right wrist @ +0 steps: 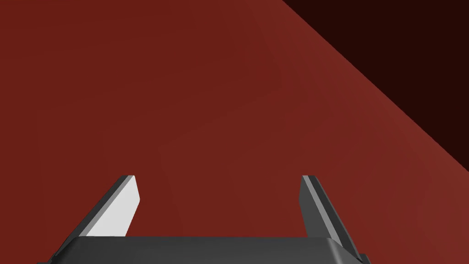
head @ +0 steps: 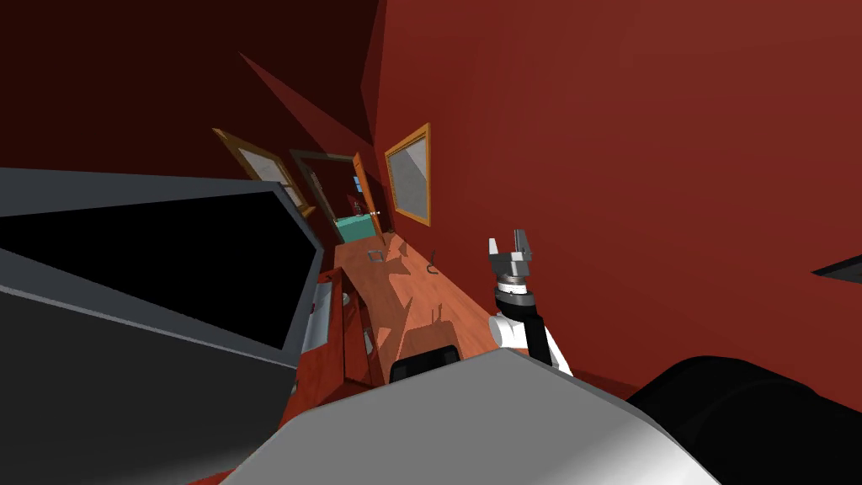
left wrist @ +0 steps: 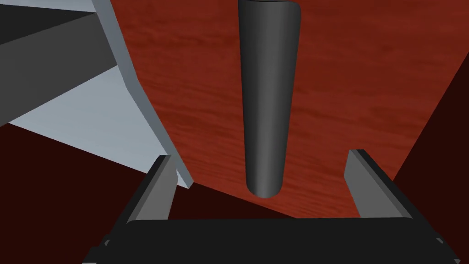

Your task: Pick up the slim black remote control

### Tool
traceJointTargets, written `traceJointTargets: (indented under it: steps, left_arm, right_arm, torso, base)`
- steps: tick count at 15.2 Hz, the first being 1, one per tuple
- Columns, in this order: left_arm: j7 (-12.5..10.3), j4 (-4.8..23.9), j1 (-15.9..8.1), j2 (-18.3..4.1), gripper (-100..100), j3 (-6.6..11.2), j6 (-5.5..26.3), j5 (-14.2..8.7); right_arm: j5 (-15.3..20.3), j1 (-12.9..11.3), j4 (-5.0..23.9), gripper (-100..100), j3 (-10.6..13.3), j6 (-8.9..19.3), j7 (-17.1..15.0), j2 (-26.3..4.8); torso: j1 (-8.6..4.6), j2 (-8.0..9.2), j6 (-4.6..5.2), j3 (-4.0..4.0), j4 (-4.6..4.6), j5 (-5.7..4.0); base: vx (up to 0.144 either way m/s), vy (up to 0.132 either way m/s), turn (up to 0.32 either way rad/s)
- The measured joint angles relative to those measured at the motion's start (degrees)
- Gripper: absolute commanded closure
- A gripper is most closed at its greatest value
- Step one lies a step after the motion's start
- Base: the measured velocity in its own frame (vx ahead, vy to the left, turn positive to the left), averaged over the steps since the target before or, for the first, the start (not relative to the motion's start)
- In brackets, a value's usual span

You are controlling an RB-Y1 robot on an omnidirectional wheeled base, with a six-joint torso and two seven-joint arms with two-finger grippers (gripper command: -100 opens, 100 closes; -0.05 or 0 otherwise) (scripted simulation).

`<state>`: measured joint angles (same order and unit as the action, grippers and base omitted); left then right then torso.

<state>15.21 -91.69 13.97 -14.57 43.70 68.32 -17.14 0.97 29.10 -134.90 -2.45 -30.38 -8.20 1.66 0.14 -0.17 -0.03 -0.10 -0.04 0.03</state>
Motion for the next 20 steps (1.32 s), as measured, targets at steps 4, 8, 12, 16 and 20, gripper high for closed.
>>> traceJointTargets:
  steps: [4, 8, 12, 16, 20]
  left_arm:
    - [0.94, 2.30, 0.36, -0.05, -100, 1.99, 4.23, -1.21]
    - [2.54, 5.05, 1.41, -0.27, -100, 4.16, 8.31, -3.08]
    - [4.25, 8.41, 2.17, -1.43, -100, 6.32, 11.61, -5.08]
    - [5.14, 9.97, 2.95, -1.95, -100, 7.66, 14.82, -6.33]
    - [4.75, 11.28, 2.61, -1.37, -100, 6.60, 13.27, -6.02]
  right_arm:
    - [0.00, 0.00, 0.00, 0, 0.00, 0.00, 0.00, 0.00]
    - [0.00, 0.00, 0.00, 0, 0.00, 0.00, 0.00, 0.00]
    - [0.00, 0.00, 0.00, 0, 0.00, 0.00, 0.00, 0.00]
    - [0.00, 0.00, 0.00, 0, 0.00, 0.00, 0.00, 0.01]
    - [0.00, -0.01, 0.00, 0, 0.00, 0.00, 0.00, 0.01]
  torso:
    - [0.02, 0.00, 0.01, 0.00, 0.00, 0.00]
    - [0.06, -0.04, 0.01, -0.02, -0.01, 0.01]
    - [0.07, -0.03, 0.02, -0.01, 0.00, 0.01]
    - [0.13, -0.08, 0.07, -0.04, 0.01, -0.09]
    - [0.30, -0.06, 0.11, -0.03, 0.01, -0.12]
  base:
    - [0.048, 0.047, -0.197]
    - [0.054, 0.056, -0.151]
    - [0.048, 0.059, -0.151]
    - [0.037, 0.042, -0.083]
    - [-0.026, 0.012, 0.011]
